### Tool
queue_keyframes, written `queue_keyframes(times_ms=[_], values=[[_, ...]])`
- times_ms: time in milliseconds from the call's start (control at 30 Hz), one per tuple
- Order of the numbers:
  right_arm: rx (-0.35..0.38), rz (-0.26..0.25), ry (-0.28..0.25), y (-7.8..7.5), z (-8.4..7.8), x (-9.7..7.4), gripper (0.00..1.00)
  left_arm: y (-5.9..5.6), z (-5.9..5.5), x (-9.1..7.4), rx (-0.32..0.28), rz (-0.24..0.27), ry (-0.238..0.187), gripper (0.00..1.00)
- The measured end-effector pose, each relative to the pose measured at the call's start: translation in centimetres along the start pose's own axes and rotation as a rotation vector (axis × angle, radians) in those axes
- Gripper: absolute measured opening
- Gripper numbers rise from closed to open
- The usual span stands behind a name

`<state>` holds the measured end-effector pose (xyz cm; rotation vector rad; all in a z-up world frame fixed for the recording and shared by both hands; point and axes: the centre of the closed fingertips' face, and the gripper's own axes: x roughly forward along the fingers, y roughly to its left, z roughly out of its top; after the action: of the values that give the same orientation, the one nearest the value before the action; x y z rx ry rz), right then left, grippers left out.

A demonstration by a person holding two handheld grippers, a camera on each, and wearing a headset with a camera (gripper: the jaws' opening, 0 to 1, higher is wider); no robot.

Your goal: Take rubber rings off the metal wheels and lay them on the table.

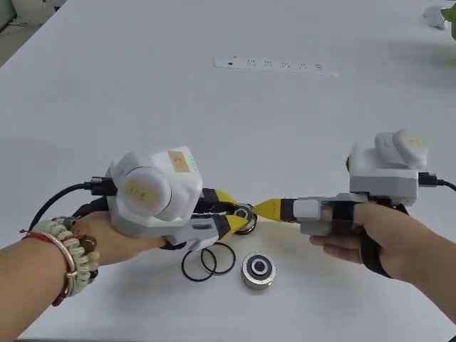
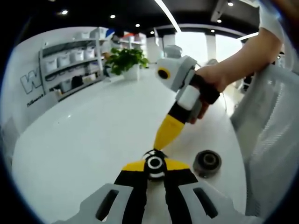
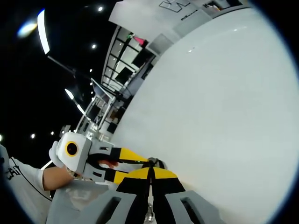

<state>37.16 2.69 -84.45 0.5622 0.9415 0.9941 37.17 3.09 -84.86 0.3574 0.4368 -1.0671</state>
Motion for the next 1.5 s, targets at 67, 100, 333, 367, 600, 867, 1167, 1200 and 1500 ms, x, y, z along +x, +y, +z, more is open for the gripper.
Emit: queue_keyframes(times_ms=[67,100,333,367,600,867,1167,1200,1500], values=[[0.001,0.002,-0.001,0.1,0.0,0.0,0.0,0.0,0.0,0.0,-0.001,0.0,-0.001,0.14],[0.002,0.003,-0.001,0.1,0.0,0.0,0.0,0.0,0.0,0.0,-0.001,0.0,-0.001,0.14],[0.001,0.011,0.006,0.3,-0.1,0.1,0.0,0.0,0.0,0.0,-0.004,0.0,-0.004,0.14],[0.0,0.011,0.007,0.3,-0.2,0.1,0.0,0.0,0.0,0.0,-0.005,0.0,-0.004,0.14],[0.001,0.039,0.035,0.9,-0.8,0.4,0.0,-0.2,0.0,0.2,-0.016,-0.003,-0.004,0.15],[0.003,0.042,0.017,0.9,-0.5,0.5,0.0,0.0,-0.1,0.1,-0.017,0.004,-0.004,0.14],[0.007,0.056,0.017,1.3,-0.6,0.5,0.0,0.2,-0.1,0.2,-0.019,0.007,-0.006,0.15],[0.009,0.059,0.017,1.4,-0.6,0.5,0.0,0.1,-0.1,0.1,-0.02,0.007,-0.008,0.15],[0.033,0.035,-0.027,0.3,0.0,-0.1,0.0,0.4,-0.1,0.1,-0.028,0.012,-0.004,0.15]])
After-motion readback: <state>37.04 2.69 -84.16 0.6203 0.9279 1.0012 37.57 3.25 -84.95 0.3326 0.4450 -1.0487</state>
